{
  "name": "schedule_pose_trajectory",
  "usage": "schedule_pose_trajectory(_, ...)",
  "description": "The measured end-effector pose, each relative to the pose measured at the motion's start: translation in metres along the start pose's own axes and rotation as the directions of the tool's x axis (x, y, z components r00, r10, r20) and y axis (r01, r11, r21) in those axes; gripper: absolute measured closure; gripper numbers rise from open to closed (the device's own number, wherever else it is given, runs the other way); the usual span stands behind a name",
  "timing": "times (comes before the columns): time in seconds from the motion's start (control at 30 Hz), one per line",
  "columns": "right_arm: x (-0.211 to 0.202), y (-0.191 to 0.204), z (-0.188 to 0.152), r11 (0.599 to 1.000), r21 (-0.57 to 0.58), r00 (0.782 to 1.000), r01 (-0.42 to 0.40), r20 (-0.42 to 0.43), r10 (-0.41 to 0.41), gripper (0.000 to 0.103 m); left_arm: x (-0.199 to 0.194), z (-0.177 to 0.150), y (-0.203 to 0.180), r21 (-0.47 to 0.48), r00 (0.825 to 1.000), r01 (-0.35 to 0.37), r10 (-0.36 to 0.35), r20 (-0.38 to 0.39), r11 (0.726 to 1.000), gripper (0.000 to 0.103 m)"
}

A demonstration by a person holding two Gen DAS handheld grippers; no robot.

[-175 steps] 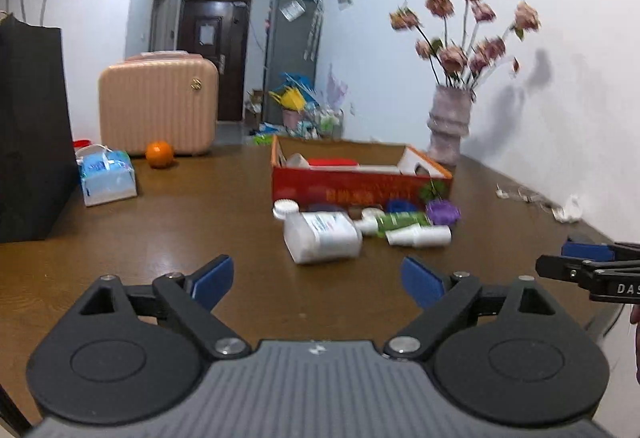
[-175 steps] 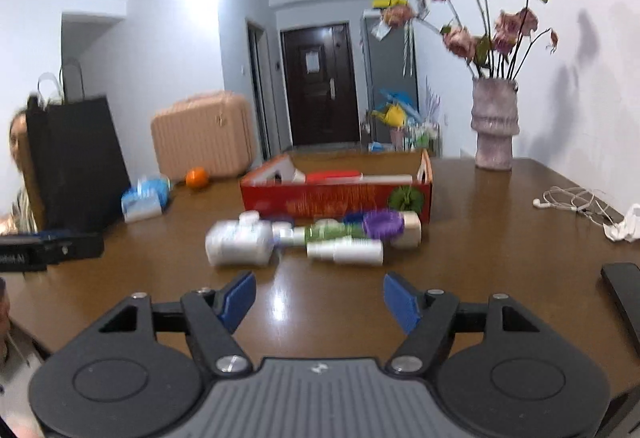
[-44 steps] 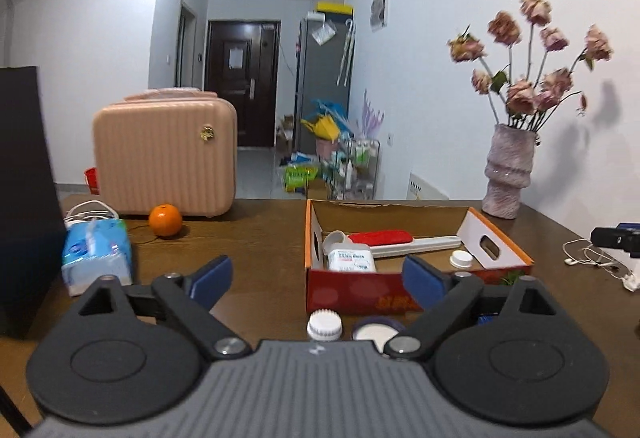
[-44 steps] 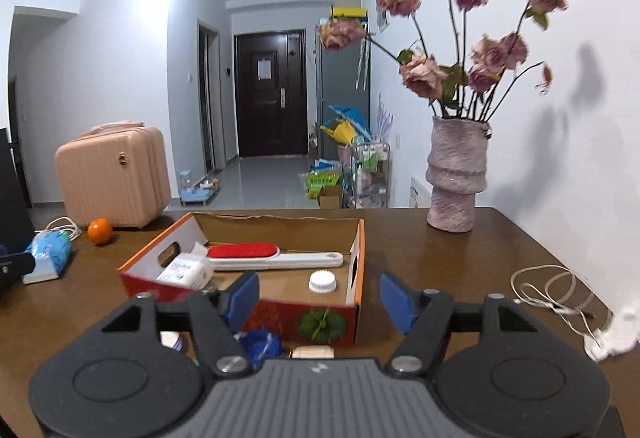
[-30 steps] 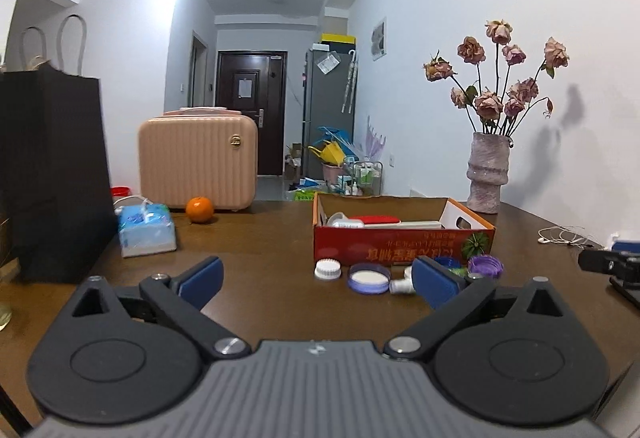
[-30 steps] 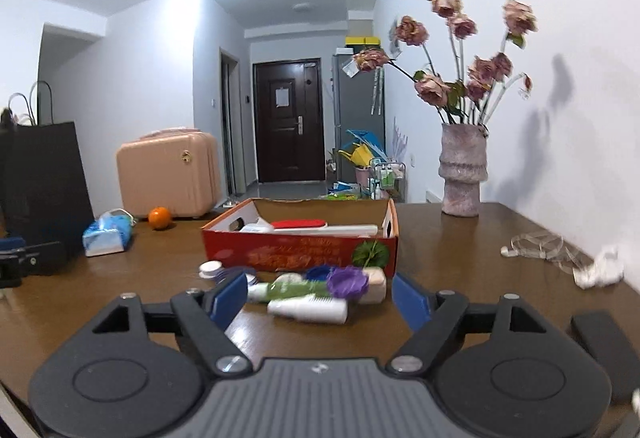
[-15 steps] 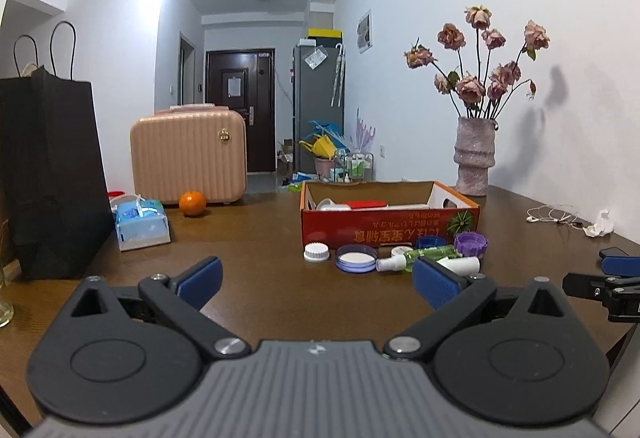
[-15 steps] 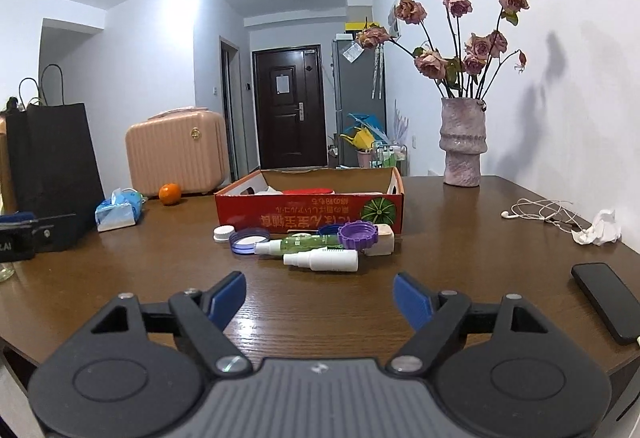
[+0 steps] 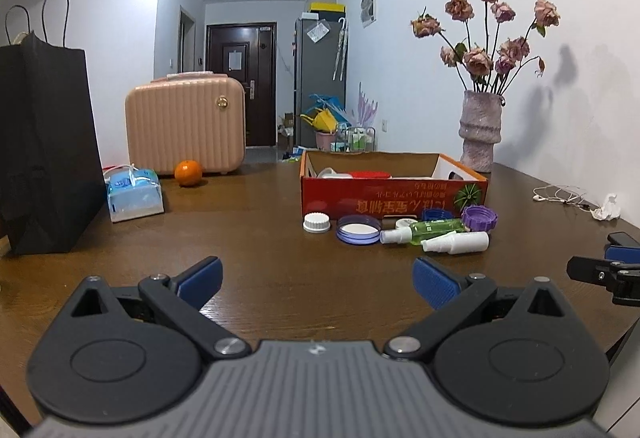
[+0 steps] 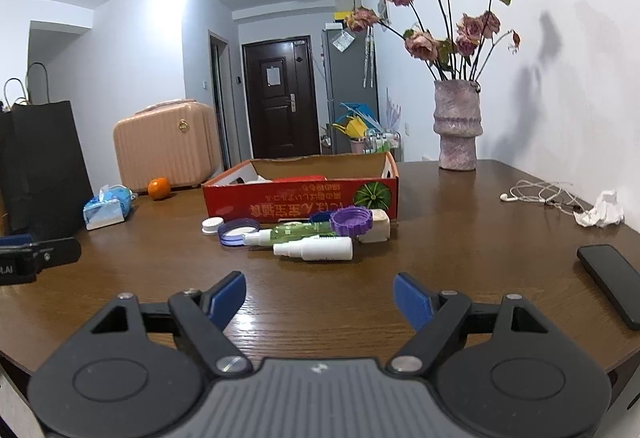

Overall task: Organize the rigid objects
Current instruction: 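Withdraw both grippers from the box back toward the table items, then grasp the purple cap with the right gripper while the left gripper grasps the blue-rimmed white lid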

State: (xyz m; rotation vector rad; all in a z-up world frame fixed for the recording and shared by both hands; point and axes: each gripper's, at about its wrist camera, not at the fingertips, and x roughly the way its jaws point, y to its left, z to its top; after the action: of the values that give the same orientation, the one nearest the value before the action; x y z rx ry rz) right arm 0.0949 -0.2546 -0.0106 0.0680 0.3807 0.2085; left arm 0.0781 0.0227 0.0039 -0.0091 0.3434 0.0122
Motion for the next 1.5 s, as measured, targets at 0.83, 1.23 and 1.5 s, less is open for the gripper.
schedule_pose_trajectory(0.83,0.12,-0.026,0.035,0.999,-0.004,0.996,0.047,-0.079,-0.048,0.026,0.151,0.033,-0.011,-0.009,0.987,0.076,-0.076,-0.14,0.997,0.0)
schedule_pose_trajectory(1.23,0.212,-0.039,0.058,1.0,0.001,0.99,0.009,-0.138,-0.008,0.029,0.253,0.043,-0.027,-0.05,0.95,0.111,-0.121,-0.287,0.993,0.004)
schedule_pose_trajectory(1.5,0.239,-0.044,0.055,0.999,0.028,0.981,-0.035,-0.189,0.04,0.049,0.289,0.043,-0.038,-0.023,0.942,0.087,-0.09,-0.324,0.996,0.009)
